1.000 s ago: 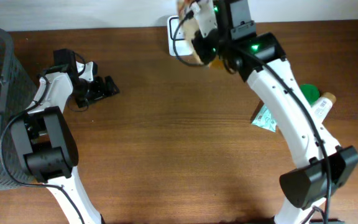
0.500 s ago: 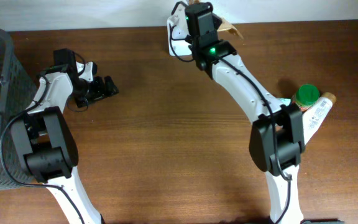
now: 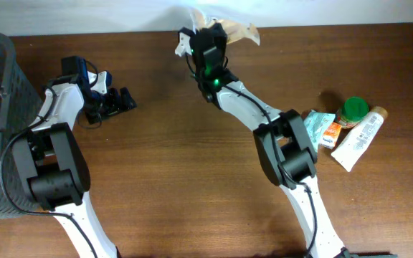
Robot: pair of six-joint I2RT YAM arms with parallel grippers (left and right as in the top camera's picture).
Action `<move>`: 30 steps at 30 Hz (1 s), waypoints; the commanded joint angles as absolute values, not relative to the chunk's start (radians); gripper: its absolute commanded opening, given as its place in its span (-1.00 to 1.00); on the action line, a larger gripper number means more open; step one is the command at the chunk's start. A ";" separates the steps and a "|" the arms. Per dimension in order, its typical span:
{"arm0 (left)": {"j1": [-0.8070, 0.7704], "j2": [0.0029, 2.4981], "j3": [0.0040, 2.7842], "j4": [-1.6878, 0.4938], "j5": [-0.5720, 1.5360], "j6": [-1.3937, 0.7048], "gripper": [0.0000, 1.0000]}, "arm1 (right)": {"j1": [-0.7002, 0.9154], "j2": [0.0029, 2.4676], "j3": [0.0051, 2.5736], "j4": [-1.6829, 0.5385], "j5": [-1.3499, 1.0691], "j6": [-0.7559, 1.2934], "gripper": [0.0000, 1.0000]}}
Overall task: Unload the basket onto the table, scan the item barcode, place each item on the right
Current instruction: 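Release with the left gripper and lift the bag to the scanner, then carry the rice bag right and set it beside the packs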
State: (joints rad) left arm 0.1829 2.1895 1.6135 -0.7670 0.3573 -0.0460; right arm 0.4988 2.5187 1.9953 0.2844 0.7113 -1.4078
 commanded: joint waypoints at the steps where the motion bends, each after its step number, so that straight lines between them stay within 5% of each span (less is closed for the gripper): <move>1: 0.195 2.219 1.591 -0.776 0.313 -0.037 0.98 | 0.495 2.523 2.021 0.320 0.793 -1.441 -0.92; 21: 0.195 2.219 1.591 -0.776 0.313 -0.037 0.98 | 0.517 2.396 2.021 0.289 0.883 -1.427 -0.92; 30: 0.195 2.219 1.591 -0.776 0.313 -0.038 0.98 | 0.543 1.996 2.021 -0.273 0.863 -0.745 -0.92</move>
State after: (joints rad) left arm 0.1829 2.1895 1.6138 -0.7666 0.3538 -0.0460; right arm 0.5251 2.2162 1.9930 -0.1604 0.8272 -1.0847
